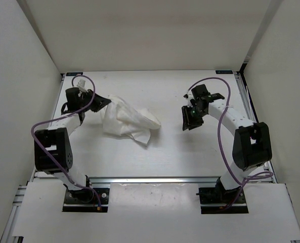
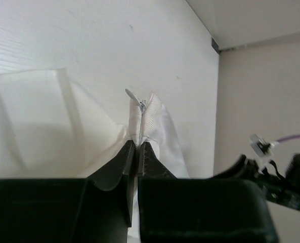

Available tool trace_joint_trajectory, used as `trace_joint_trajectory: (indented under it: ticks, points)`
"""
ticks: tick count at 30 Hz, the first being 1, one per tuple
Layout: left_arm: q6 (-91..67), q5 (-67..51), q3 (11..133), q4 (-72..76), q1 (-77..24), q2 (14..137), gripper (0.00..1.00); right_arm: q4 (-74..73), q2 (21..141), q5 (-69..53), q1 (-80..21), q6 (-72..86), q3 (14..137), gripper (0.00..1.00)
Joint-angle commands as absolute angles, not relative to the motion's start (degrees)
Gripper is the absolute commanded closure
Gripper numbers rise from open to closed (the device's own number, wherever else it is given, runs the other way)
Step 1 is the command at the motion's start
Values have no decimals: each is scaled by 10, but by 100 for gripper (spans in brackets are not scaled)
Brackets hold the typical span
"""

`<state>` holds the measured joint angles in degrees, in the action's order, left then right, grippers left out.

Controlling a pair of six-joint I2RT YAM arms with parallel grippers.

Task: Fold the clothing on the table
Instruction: Flatten the skirt out

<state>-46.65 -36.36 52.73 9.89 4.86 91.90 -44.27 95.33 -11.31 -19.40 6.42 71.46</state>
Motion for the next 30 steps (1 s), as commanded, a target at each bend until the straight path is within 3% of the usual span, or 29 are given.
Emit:
trace_joint_trajectory:
  ticks: [1, 7, 11, 17, 23, 30]
  points:
    - [-429, -287, 523, 32, 74, 946, 100, -407, 943, -131, -189, 58, 715, 56]
    - [-397, -255, 498, 4, 76, 1017, 100, -381, 954, -171, -220, -22, 752, 51]
    - [-388, -280, 531, -19, 69, 1081, 100, -367, 964, -128, -266, -69, 773, 49]
    - [-344, -254, 548, -82, 62, 1084, 100, -292, 989, -65, -322, -160, 772, 50]
    - [-252, -136, 599, -191, 19, 1064, 100, -258, 1078, -158, -264, -158, 868, 50]
    - [-245, -160, 574, -196, 32, 1053, 100, -277, 1176, -269, -228, -142, 1033, 51]
